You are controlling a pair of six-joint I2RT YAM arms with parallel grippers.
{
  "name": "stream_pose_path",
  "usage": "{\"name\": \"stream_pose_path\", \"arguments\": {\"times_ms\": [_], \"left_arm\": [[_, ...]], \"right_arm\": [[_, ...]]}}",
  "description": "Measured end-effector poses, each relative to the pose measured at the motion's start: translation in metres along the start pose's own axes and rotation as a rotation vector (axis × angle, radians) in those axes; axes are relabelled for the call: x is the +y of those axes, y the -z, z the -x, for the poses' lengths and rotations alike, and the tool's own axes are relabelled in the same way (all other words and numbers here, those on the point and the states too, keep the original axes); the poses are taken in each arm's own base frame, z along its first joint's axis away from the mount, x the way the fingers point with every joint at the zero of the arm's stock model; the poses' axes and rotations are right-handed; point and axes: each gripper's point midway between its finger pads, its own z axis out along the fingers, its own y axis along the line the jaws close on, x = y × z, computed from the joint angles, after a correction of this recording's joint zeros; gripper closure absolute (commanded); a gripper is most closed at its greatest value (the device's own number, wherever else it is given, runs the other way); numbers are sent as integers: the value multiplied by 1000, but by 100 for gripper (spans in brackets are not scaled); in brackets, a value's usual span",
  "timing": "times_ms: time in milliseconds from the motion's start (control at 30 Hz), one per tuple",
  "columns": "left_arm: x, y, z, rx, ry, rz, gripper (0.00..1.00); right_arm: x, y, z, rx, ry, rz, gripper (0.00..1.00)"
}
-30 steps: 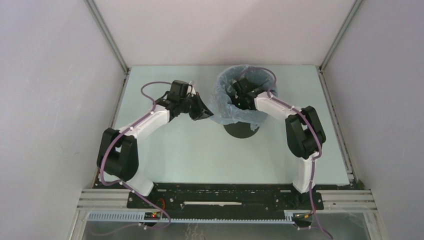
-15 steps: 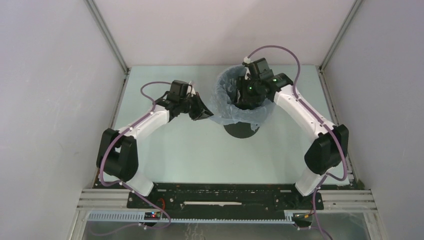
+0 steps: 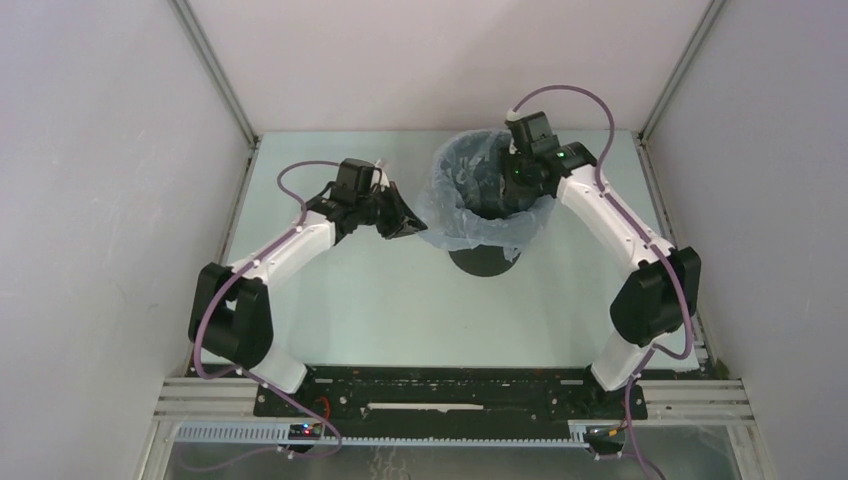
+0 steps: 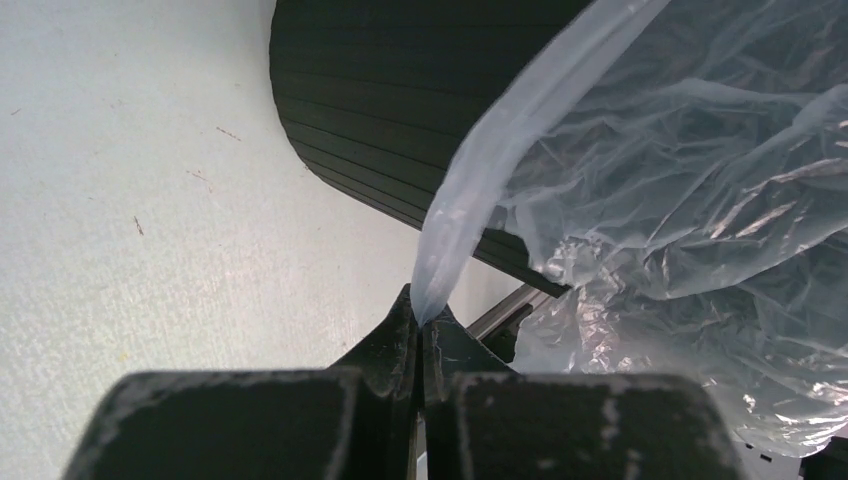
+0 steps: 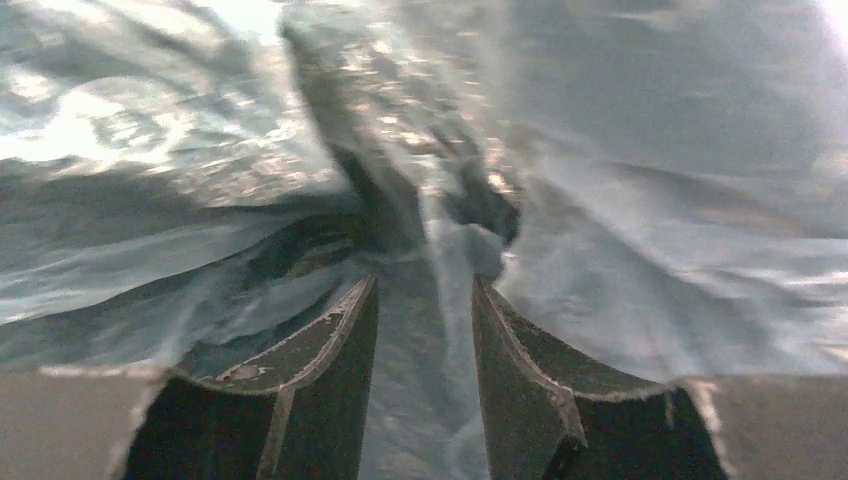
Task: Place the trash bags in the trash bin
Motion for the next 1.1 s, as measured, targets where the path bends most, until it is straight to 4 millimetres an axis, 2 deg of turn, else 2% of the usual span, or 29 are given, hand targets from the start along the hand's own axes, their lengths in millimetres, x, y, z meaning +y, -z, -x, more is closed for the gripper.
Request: {"name": "stream_pose_path", "arguments": {"times_ms": [167,267,367,567,633,867,1000,1100], "left_arm": [[-1,0,0,1,2,-3,98],[-2,0,-1,4,3,-8,97],[-4,-1,-2,6,4,-13,96],[-7,-5,-8,22,0,-18,93],[-7,-6,-9,25,1,-17,94],[-7,-6,-9,24,3,-18,93],[-8,-6,-9,24,2,-18,93],[-8,-6,-9,22,0,-19,93]], "right_arm": [[49,7,-4,-5,61,92,50],[77,5,-17,13,65,171,51],[81,-9,-35,49,46,194,51],[76,-53,-92,190,3,165,52],[79,-54,-91,173,-17,173,52],[94,-66,-61,67,-54,224,52],[96,-64,-58,55,-55,232,44],[95,-62,-59,61,-51,232,44]]}}
